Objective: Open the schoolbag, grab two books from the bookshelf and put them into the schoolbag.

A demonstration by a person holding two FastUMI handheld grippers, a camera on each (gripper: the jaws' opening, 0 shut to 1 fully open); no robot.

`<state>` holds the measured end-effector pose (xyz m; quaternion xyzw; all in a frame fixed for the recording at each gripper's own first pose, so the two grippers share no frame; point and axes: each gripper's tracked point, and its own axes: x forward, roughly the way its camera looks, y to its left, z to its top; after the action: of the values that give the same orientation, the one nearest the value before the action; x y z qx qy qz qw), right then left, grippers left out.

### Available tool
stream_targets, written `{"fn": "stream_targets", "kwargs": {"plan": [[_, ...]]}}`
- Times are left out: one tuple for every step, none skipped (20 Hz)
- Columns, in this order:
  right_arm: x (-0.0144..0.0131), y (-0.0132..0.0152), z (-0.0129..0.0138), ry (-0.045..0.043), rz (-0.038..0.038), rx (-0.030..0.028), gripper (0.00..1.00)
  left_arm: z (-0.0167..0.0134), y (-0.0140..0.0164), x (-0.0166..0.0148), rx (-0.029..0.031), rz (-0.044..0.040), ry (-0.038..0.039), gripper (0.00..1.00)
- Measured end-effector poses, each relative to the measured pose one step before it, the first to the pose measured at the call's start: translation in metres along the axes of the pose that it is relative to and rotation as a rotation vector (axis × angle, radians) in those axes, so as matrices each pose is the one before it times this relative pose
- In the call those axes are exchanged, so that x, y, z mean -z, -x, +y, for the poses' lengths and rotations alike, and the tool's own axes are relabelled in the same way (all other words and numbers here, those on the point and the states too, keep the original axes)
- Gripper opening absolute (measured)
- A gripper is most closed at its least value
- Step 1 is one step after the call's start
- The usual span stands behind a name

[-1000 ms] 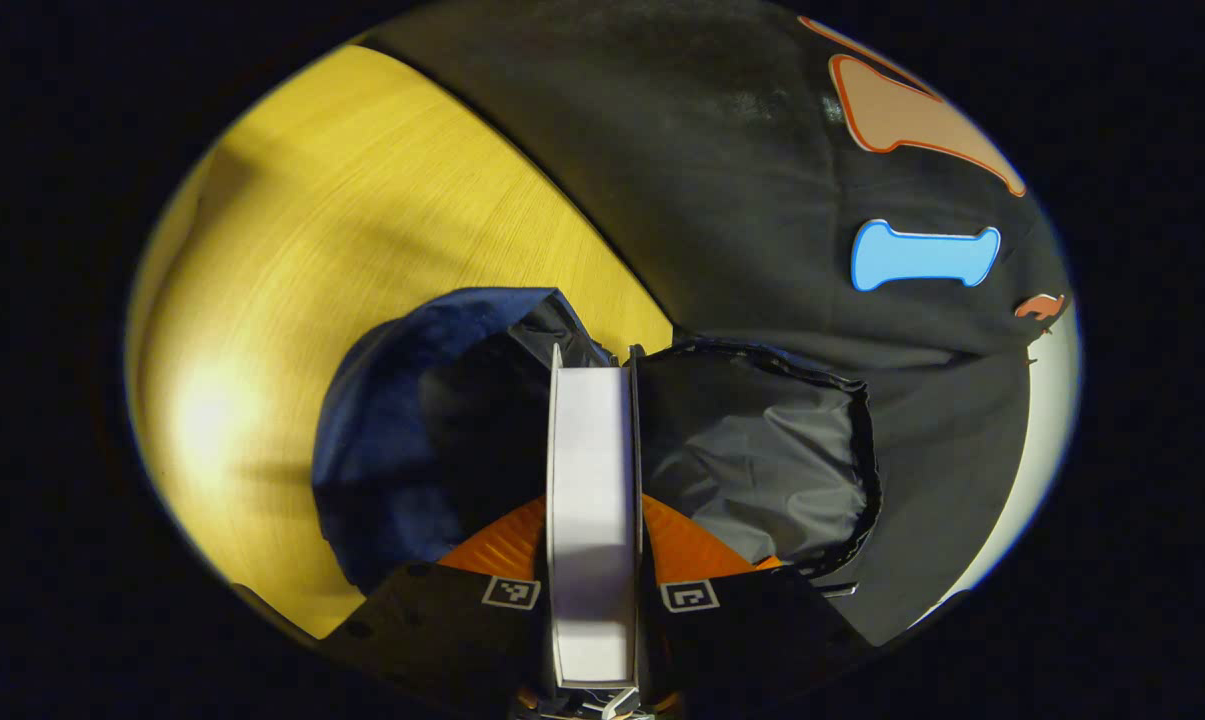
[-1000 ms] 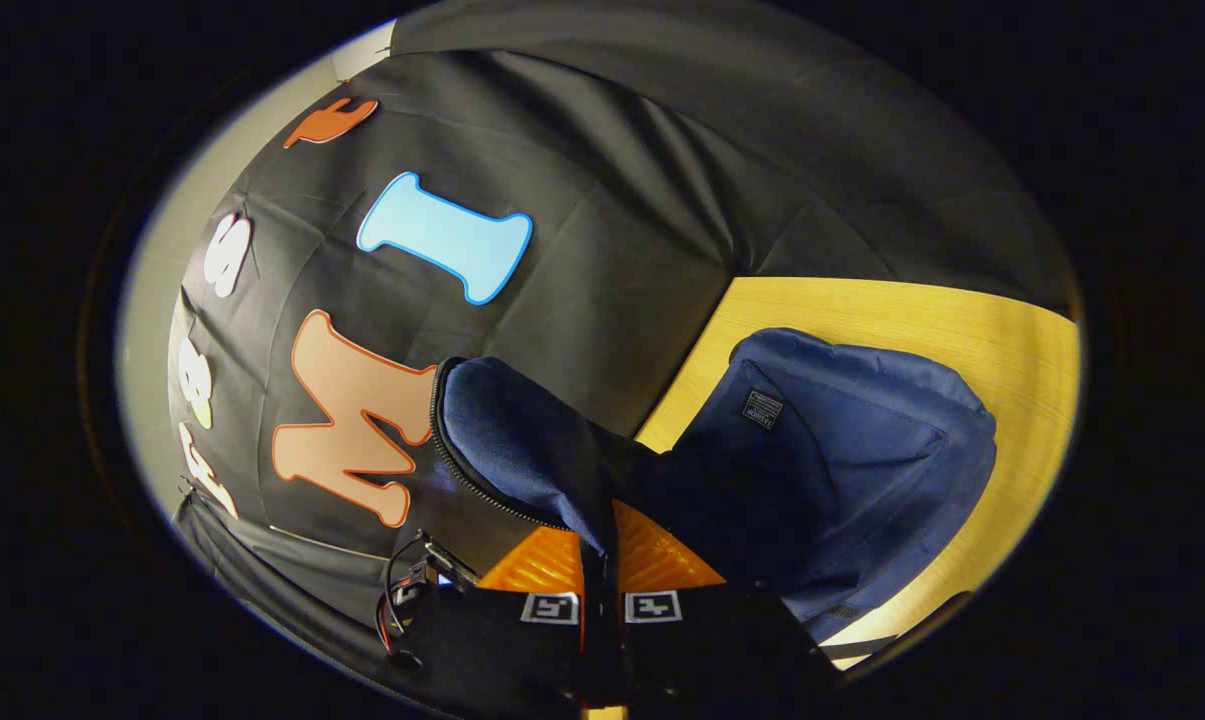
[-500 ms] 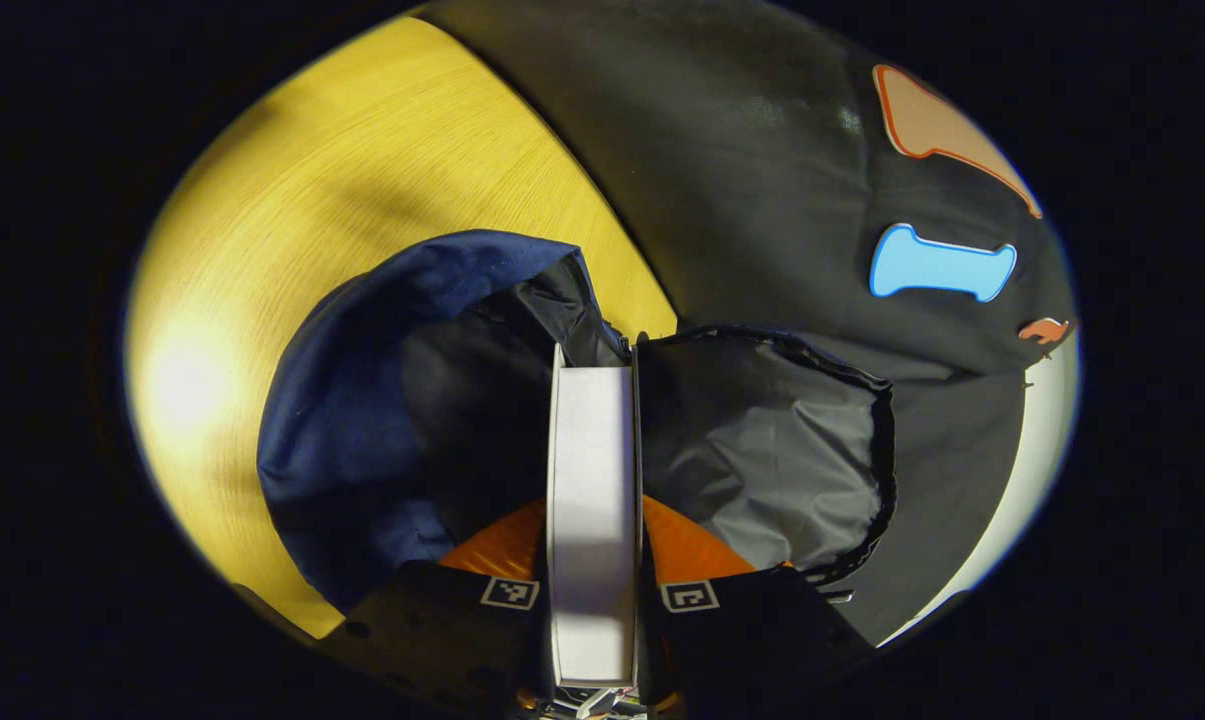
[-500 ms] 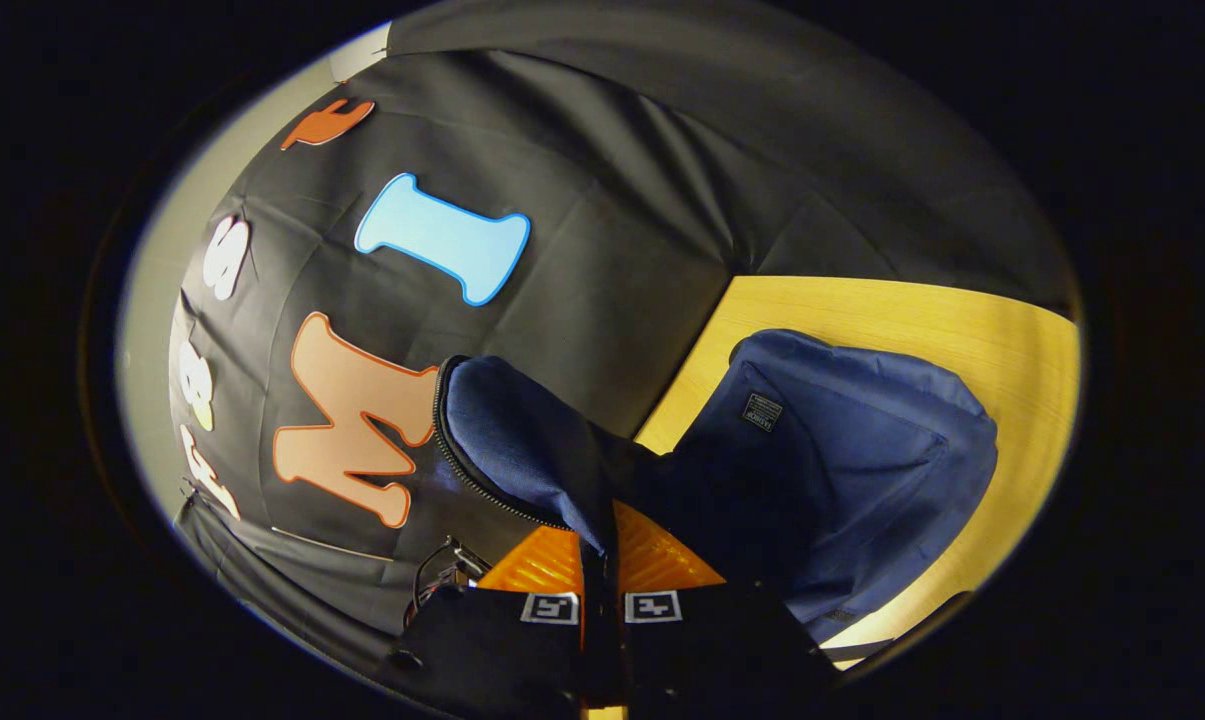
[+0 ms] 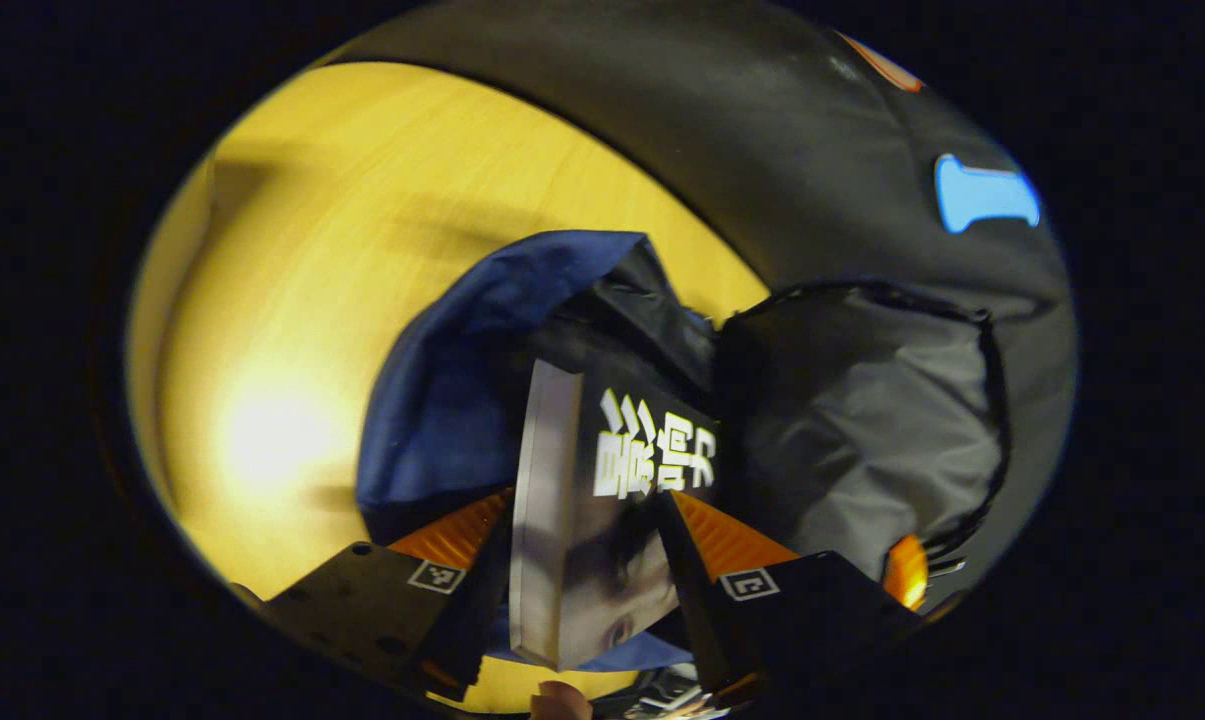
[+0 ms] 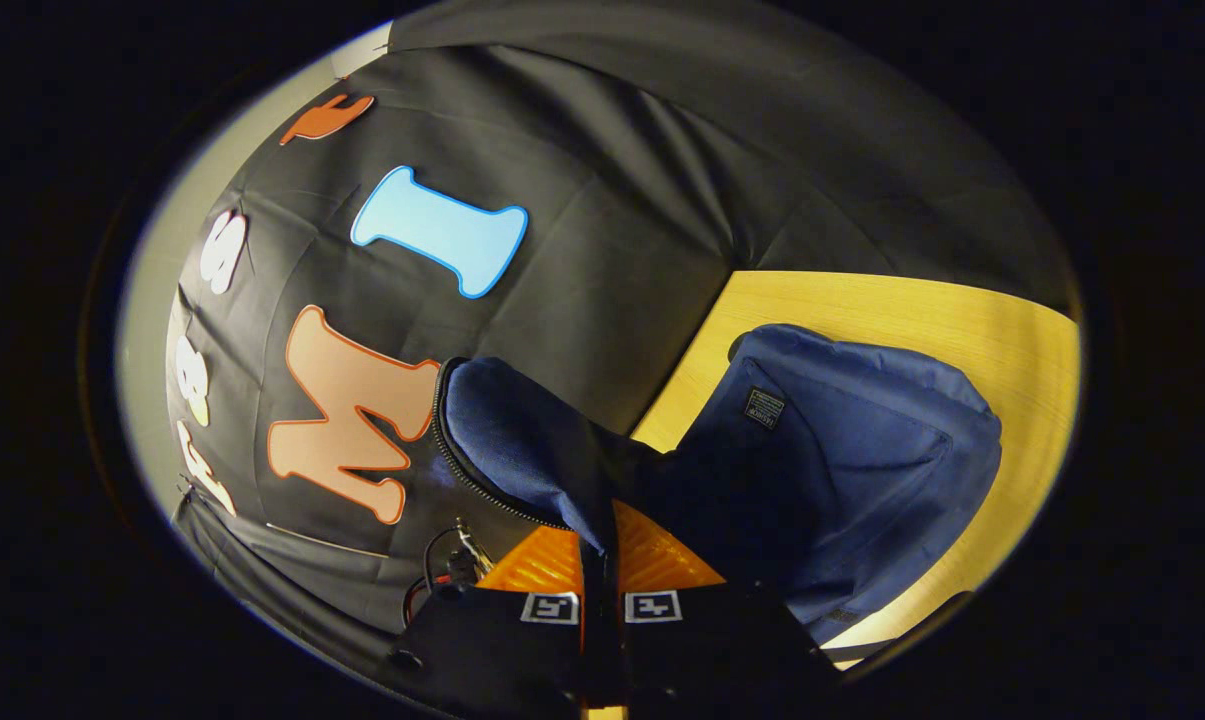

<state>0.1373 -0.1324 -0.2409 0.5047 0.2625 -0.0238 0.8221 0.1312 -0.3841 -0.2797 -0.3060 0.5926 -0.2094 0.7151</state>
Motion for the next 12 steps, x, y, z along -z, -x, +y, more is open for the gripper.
{"fn": "stream_targets", "kwargs": {"plan": [[-0.00022,-0.00094,-0.00051,-0.00044,-0.00067,0.00027,0.03,0.0014,0.00368,0.00334,-0.02437,0.01356,-0.0251,0.81],[0.00049,0.00054,0.00011,0.00014,0.0015,0.00125,0.03,-0.0051,-0.00058,-0.00019,-0.01183,-0.01225,-0.02167,0.82],[0.0003,0.00062,0.00078,0.00056,0.0008,0.00005,0.03,-0.00252,0.00596,-0.00132,-0.01805,-0.00424,-0.02592,0.82],[0.00003,-0.00057,-0.00052,0.00066,0.00093,0.00185,0.03,-0.00255,0.00759,0.00096,-0.0226,-0.00364,-0.03909,0.83],[0.00042,-0.00008,0.00059,0.0043,0.00106,0.00209,0.03,-0.00436,0.00895,-0.00285,-0.01923,-0.01305,-0.03748,0.85],[0.0004,0.00017,0.00055,0.00665,0.00022,0.00147,0.03,-0.00324,0.01013,-0.00467,-0.01798,-0.01564,-0.03264,0.89],[0.00079,0.00044,0.00056,0.00676,0.00164,0.00086,0.03,-0.0001,0.01277,-0.00565,-0.013,-0.02363,-0.02948,0.89],[0.00005,-0.00057,0.00027,0.00408,0.00137,0.00089,0.03,0.00198,0.01426,-0.00509,-0.01003,-0.02082,-0.03213,0.89],[0.00108,0.00062,0.00048,0.00315,0.00335,0.00113,0.03,0.0022,0.01794,-0.00655,-0.01165,-0.02613,-0.03655,0.89],[0.00127,0.00014,0.00031,0.00446,0.00375,0.0013,0.03,0.0058,0.02139,-0.00707,-0.02448,-0.02417,-0.04583,0.89],[0.00065,-0.0001,-0.00078,0.00501,0.00229,0.00193,0.03,0.00569,0.02112,-0.00943,-0.02142,-0.03346,-0.04816,0.89],[0.0001,-0.00023,0.00025,0.00146,0.00295,-0.00038,0.03,0.00507,0.02291,-0.00872,-0.01827,-0.03082,-0.04534,0.89]]}}
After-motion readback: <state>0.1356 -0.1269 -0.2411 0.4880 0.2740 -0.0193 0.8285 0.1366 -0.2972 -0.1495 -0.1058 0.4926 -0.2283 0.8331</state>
